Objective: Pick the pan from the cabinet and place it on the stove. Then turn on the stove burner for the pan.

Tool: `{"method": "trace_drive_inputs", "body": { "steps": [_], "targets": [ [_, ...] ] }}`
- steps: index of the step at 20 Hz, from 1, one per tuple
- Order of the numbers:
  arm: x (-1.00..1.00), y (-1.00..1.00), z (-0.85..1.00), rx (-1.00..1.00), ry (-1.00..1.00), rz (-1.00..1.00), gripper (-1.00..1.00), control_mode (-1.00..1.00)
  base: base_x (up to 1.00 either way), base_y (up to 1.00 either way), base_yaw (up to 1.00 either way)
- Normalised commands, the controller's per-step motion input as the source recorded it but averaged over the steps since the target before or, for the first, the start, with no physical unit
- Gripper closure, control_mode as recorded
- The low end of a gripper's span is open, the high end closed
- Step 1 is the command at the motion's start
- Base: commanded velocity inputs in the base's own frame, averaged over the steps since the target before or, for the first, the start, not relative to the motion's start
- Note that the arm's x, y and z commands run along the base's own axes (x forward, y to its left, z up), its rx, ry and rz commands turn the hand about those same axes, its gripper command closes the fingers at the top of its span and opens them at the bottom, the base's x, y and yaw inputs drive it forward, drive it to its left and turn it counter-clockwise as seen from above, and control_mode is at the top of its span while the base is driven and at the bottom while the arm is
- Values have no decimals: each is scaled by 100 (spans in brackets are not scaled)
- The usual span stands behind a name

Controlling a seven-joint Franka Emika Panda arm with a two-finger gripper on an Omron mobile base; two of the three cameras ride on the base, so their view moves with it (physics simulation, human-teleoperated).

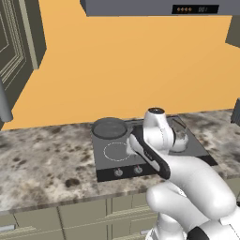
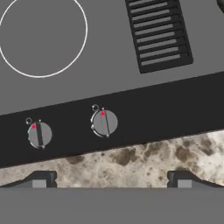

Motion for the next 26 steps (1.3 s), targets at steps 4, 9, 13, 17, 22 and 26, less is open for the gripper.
{"method": "trace_drive_inputs", "body": {
  "steps": [4, 9, 13, 17, 22, 26],
  "targets": [
    [0, 0, -30, 0, 0, 10, -100, -100, 0, 0, 0],
    [14, 1, -28, 0, 0, 9, -100, -100, 0, 0, 0],
    [17, 1, -22, 0, 0, 9, -100, -100, 0, 0, 0],
    [10, 1, -18, 0, 0, 9, -100, -100, 0, 0, 0],
    [1, 4, -16, 0, 0, 7, -100, -100, 0, 0, 0],
    [0, 7, -18, 0, 0, 6, -100, -100, 0, 0, 0]
  ]
}}
